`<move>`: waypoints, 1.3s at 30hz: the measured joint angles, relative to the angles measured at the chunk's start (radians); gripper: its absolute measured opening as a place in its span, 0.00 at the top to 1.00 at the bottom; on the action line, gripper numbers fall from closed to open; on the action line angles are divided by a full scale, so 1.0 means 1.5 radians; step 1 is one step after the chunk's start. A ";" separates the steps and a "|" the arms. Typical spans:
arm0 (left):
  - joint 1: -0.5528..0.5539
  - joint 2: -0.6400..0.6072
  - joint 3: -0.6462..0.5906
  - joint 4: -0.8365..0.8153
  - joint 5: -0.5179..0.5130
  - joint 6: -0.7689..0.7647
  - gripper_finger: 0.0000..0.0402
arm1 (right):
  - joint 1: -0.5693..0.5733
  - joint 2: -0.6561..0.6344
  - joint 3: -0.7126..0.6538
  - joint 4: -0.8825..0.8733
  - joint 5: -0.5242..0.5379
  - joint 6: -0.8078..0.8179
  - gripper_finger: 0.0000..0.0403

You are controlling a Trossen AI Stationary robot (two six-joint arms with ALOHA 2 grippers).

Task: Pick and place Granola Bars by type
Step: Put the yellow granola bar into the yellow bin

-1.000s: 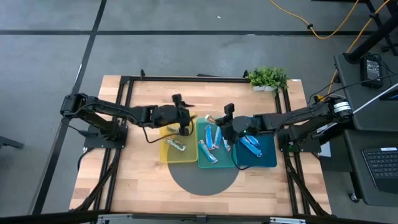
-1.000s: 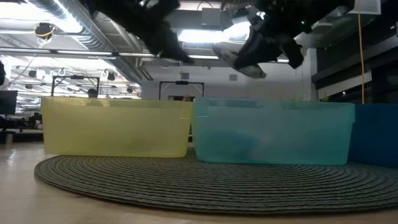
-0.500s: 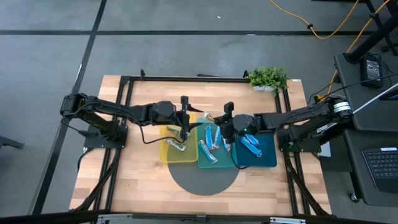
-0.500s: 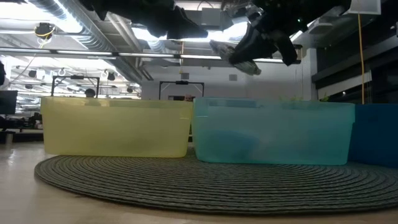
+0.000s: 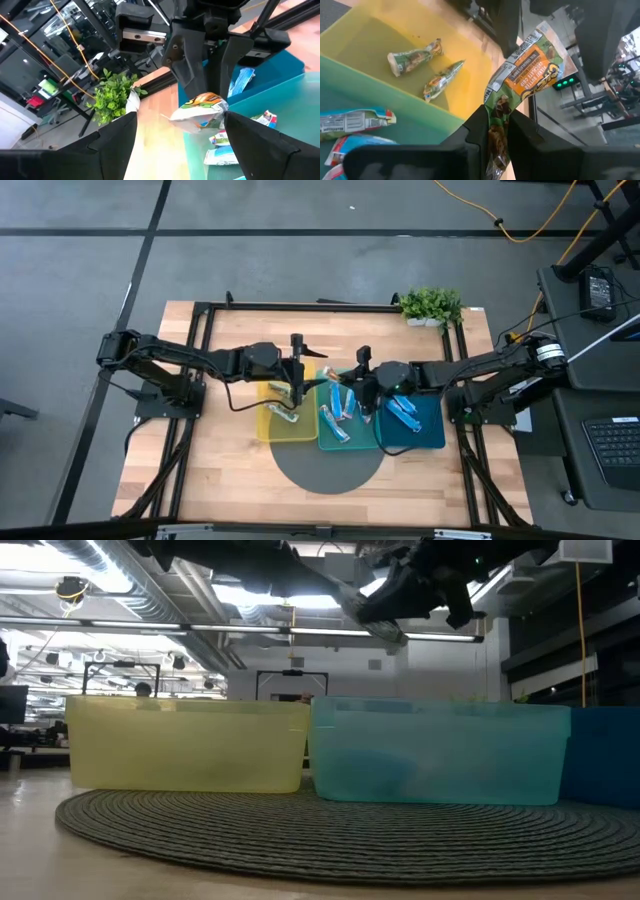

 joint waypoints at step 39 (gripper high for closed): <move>-0.006 0.000 0.001 0.009 0.004 0.002 0.92 | -0.024 0.000 0.000 0.057 -0.011 -0.018 0.82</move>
